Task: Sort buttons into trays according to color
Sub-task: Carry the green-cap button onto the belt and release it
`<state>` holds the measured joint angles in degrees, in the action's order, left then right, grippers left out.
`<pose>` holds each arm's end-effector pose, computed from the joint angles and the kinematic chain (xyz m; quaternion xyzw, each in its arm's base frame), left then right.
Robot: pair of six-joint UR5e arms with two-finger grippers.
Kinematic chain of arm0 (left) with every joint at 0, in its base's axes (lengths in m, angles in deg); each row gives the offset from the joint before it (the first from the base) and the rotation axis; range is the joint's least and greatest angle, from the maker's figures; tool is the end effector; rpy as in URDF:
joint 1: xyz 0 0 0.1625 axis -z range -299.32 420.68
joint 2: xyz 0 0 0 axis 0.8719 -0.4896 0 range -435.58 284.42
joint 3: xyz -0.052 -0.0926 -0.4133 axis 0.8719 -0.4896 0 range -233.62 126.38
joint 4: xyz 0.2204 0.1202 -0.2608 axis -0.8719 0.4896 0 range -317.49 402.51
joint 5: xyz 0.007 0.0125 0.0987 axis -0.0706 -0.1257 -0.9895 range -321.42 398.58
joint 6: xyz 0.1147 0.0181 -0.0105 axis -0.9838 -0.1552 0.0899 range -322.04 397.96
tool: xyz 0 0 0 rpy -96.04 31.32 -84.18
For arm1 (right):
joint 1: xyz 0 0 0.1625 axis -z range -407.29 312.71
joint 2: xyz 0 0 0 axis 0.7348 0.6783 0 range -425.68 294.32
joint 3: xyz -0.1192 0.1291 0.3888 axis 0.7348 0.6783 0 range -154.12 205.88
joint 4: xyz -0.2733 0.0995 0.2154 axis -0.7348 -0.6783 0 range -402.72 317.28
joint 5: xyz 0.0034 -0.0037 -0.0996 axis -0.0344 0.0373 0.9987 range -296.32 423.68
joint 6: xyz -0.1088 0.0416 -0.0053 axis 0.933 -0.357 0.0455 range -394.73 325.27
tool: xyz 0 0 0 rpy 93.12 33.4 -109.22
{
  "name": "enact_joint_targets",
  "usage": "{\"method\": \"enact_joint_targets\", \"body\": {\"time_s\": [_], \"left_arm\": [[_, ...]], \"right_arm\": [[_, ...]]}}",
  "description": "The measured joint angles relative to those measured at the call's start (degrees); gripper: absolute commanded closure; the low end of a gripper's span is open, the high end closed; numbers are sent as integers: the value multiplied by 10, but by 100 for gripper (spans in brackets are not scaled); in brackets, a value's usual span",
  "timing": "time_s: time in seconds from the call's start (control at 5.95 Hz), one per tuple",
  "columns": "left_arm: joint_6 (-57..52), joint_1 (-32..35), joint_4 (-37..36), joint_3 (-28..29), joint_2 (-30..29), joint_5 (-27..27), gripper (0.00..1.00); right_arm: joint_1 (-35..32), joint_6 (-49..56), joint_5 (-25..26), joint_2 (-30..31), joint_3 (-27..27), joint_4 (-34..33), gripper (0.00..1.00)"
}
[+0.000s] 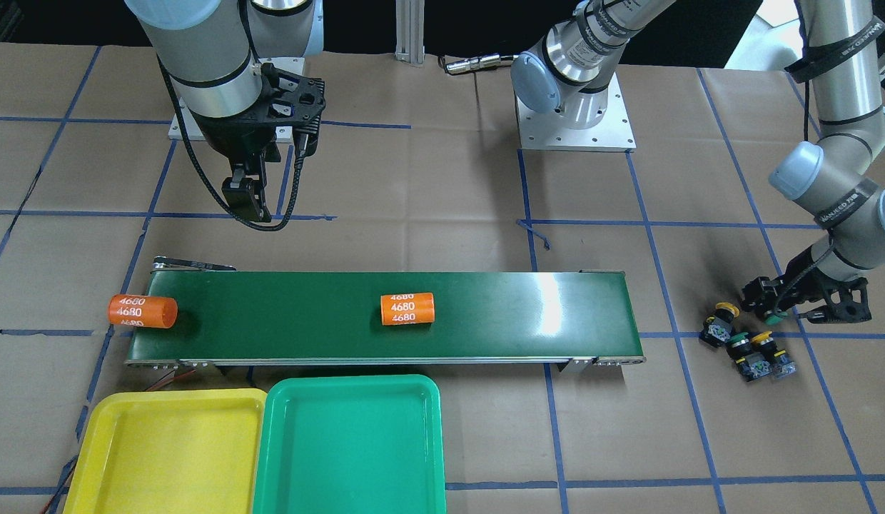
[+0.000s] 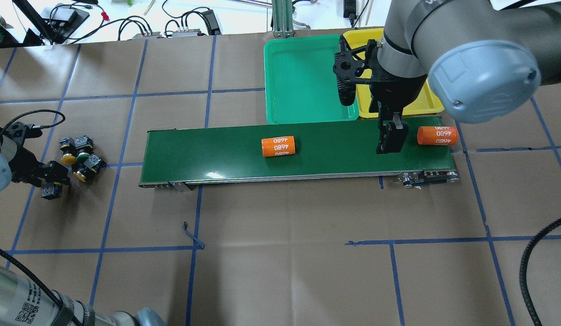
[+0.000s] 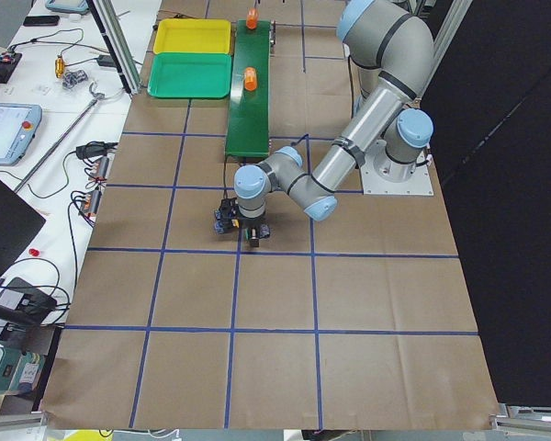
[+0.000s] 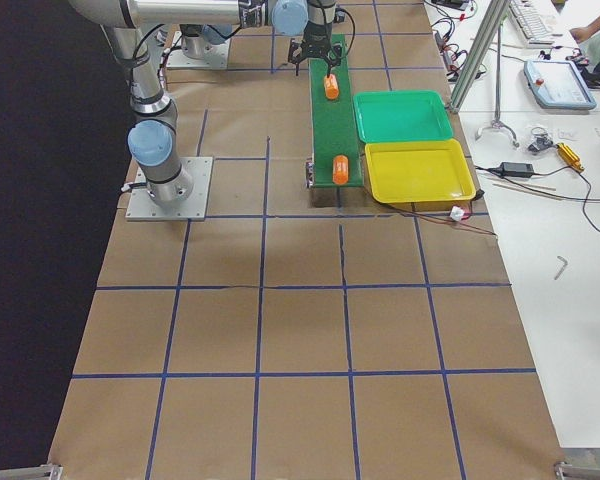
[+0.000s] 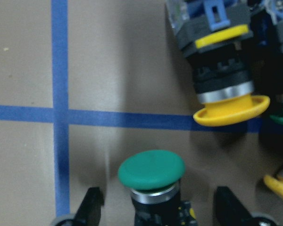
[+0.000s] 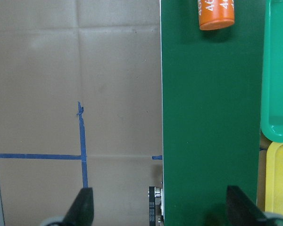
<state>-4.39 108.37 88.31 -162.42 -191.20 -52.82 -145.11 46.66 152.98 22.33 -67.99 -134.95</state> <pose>0.2564 -0.4754 0.1949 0.0003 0.9999 0.0096 0.0077 0.1936 -0.4193 0.4320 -0.7017 0.7117 0.0217 0.0238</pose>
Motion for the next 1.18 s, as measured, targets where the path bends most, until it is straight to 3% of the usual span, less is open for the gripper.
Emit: {"method": "enact_joint_targets", "body": {"time_s": [0.67, 1.01, 1.18], "left_arm": [[-161, 41, 76, 6, 83, 4, 98], [-243, 154, 91, 8, 124, -9, 100], [-298, 225, 99, 9, 130, -44, 100]], "right_arm": [[0, 0, 0, 0, 0, -1, 0], [0, 0, 0, 0, 0, 0, 0], [0, 0, 0, 0, 0, 0, 0]]}}
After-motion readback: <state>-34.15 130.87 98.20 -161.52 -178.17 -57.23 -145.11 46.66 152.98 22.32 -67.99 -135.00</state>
